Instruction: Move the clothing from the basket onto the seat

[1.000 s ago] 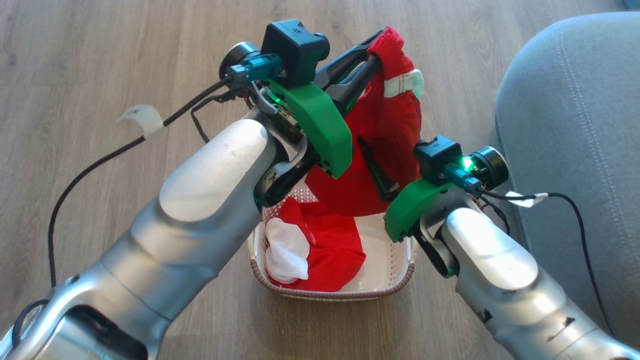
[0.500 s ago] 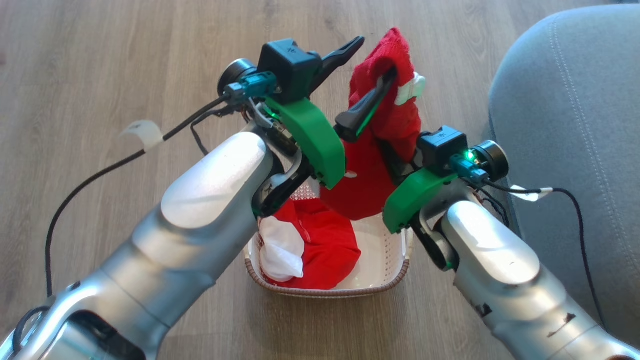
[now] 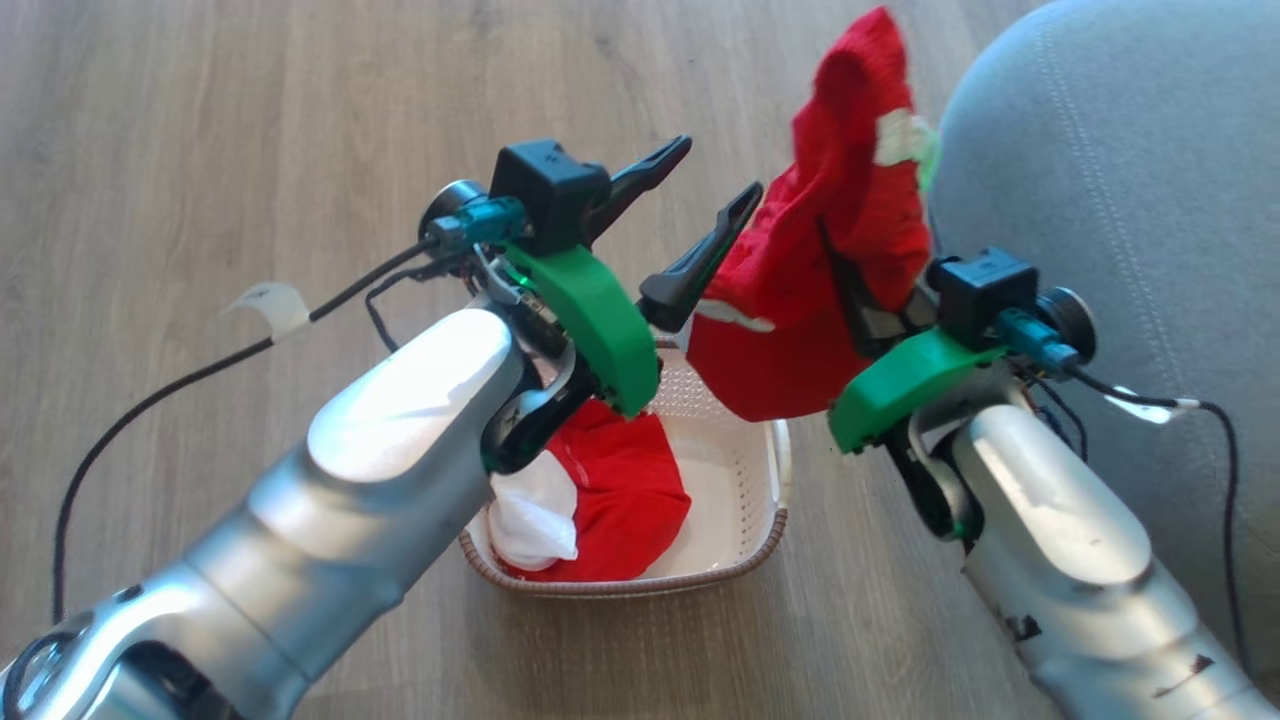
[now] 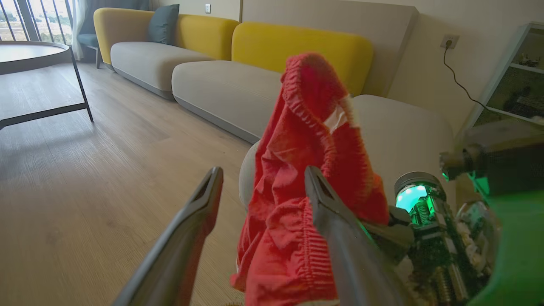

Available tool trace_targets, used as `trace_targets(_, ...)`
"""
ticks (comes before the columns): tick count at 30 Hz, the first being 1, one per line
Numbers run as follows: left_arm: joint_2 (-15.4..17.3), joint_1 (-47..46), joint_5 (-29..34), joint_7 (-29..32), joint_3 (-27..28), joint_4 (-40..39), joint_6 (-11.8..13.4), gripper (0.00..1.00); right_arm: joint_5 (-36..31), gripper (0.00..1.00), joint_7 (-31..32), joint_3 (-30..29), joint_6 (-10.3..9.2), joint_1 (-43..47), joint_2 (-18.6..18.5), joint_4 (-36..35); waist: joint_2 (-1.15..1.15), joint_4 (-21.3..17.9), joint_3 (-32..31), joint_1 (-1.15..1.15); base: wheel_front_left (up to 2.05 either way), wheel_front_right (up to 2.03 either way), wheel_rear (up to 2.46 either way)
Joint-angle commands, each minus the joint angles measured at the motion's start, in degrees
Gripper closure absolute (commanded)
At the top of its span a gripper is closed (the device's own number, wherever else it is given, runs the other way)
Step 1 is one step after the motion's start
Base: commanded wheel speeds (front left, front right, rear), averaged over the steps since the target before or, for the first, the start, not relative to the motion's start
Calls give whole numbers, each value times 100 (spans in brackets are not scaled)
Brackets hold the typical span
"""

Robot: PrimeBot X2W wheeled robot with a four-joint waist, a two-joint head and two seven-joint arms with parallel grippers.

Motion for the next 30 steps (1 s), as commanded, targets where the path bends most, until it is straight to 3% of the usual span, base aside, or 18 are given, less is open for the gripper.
trace_targets(1, 162, -175, -22, -78, 136, -126, -35, 0, 8, 100, -28, -40, 41, -3, 24, -259, 0, -90, -8, 0, 0, 0, 0)
trace_targets(16, 544, 324, 0, -377, 122, -279, -36, 0, -4, 100, -28, -522, 41, 343, 53, -887, 0, -1487, -105, 0, 0, 0, 0)
trace_targets(26, 539, 790, 168, -382, 510, -506, -36, 0, 55, 100, -28, -689, 41, 614, 110, -1185, 0, -2516, -221, 0, 0, 0, 0)
trace_targets(30, 478, 791, 230, -382, 399, -563, -36, 0, -8, 100, -28, -977, 41, 805, 81, -1412, 0, -2622, -160, 0, 0, 0, 0)
